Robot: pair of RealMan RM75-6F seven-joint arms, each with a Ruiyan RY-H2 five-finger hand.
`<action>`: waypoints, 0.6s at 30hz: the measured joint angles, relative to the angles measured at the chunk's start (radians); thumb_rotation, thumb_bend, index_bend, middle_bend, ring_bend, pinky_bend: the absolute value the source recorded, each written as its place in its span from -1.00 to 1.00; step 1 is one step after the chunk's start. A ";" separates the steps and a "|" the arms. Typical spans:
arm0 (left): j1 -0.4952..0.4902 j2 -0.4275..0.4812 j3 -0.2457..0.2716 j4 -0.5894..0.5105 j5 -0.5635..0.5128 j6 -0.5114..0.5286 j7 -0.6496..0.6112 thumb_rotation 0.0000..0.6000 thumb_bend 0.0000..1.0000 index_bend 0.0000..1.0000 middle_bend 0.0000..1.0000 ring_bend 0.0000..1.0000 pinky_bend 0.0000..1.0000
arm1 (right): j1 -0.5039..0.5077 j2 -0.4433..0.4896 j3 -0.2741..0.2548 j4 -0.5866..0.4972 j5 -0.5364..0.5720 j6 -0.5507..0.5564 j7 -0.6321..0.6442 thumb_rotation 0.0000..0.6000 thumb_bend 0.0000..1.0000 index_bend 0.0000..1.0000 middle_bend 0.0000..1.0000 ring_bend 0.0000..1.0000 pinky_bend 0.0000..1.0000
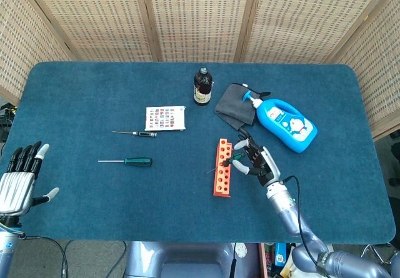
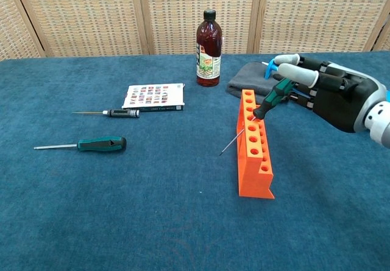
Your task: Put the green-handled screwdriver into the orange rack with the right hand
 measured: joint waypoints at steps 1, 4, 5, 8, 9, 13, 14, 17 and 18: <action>0.000 0.000 0.000 0.000 0.001 0.001 0.000 1.00 -1.00 -1.00 -1.00 -1.00 -1.00 | 0.000 0.002 0.000 -0.003 -0.002 0.001 0.001 1.00 -0.55 -0.16 -1.00 -1.00 -1.00; 0.000 0.001 0.000 -0.002 0.004 0.004 -0.001 1.00 -1.00 -1.00 -1.00 -1.00 -1.00 | 0.002 0.013 -0.001 -0.020 -0.008 0.005 0.000 1.00 -0.55 -0.21 -1.00 -1.00 -1.00; 0.001 0.001 0.001 -0.002 0.005 0.005 -0.003 1.00 -1.00 -1.00 -1.00 -1.00 -1.00 | 0.002 0.019 -0.001 -0.032 -0.012 0.007 -0.002 1.00 -0.55 -0.21 -1.00 -1.00 -1.00; 0.002 0.002 0.000 -0.004 0.006 0.008 -0.004 1.00 -1.00 -1.00 -1.00 -1.00 -1.00 | 0.004 0.036 -0.002 -0.071 -0.020 0.012 -0.012 1.00 -0.55 -0.23 -1.00 -1.00 -1.00; 0.002 0.002 0.000 -0.004 0.007 0.009 -0.004 1.00 -1.00 -1.00 -1.00 -1.00 -1.00 | 0.005 0.041 -0.002 -0.083 -0.020 0.012 -0.017 1.00 -0.55 -0.24 -1.00 -1.00 -1.00; 0.003 0.002 0.002 -0.006 0.013 0.013 -0.005 1.00 -1.00 -1.00 -1.00 -1.00 -1.00 | 0.012 0.048 -0.001 -0.123 -0.008 0.009 -0.053 1.00 -0.55 -0.25 -1.00 -1.00 -1.00; 0.004 0.003 0.002 -0.006 0.014 0.014 -0.007 1.00 -1.00 -1.00 -1.00 -1.00 -1.00 | 0.015 0.048 0.000 -0.133 -0.002 0.007 -0.066 1.00 -0.55 -0.25 -1.00 -1.00 -1.00; 0.004 0.004 0.001 -0.005 0.013 0.014 -0.011 1.00 -1.00 -1.00 -1.00 -1.00 -1.00 | 0.023 0.047 0.002 -0.154 0.014 0.000 -0.090 1.00 -0.55 -0.25 -1.00 -1.00 -1.00; 0.004 0.004 0.001 -0.005 0.012 0.013 -0.011 1.00 -1.00 -1.00 -1.00 -1.00 -1.00 | 0.024 0.046 0.003 -0.158 0.017 -0.001 -0.095 1.00 -0.55 -0.25 -1.00 -1.00 -1.00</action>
